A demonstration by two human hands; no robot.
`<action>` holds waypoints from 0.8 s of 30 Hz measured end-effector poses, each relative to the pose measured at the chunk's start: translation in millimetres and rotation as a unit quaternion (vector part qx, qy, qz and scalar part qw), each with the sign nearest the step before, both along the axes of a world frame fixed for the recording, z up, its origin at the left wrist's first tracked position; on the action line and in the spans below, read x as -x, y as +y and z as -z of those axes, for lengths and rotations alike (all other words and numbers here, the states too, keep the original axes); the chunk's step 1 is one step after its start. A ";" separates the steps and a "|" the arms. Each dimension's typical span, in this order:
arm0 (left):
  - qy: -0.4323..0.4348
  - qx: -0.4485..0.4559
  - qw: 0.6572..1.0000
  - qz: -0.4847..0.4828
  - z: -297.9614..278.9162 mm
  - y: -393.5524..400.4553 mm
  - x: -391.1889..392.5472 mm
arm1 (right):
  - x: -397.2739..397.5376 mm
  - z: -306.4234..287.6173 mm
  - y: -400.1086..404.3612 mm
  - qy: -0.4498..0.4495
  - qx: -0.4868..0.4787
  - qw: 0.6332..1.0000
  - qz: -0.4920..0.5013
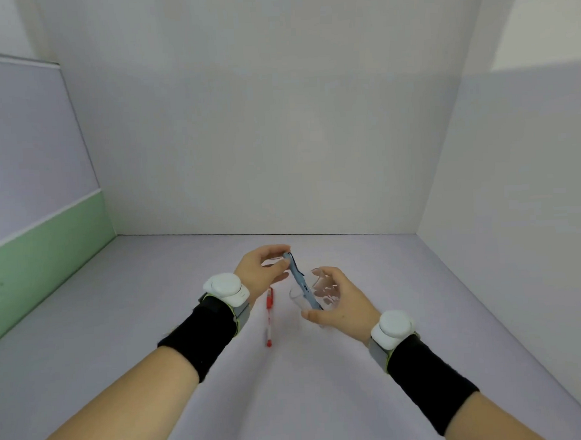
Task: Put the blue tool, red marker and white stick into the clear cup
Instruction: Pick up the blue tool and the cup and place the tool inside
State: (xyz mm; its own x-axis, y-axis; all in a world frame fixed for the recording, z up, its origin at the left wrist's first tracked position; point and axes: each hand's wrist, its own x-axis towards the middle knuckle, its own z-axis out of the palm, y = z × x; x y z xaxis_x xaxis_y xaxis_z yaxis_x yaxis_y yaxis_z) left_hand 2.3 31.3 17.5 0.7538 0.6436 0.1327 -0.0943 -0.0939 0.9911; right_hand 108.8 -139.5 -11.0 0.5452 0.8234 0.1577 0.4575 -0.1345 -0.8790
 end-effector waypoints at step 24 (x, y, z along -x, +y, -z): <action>0.015 0.029 0.999 0.026 -3.0 7.2 35.3 | 3.8 13.0 12.9 0.088 -0.049 0.995 0.017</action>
State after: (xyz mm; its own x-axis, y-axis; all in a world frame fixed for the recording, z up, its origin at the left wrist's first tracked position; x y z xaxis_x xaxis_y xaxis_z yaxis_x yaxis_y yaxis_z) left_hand -33.0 38.5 20.5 0.7896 0.6093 0.0728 -0.0668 -0.0326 0.9972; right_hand 105.0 -126.6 -24.0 0.5991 0.7890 0.1360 0.2914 -0.0566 -0.9549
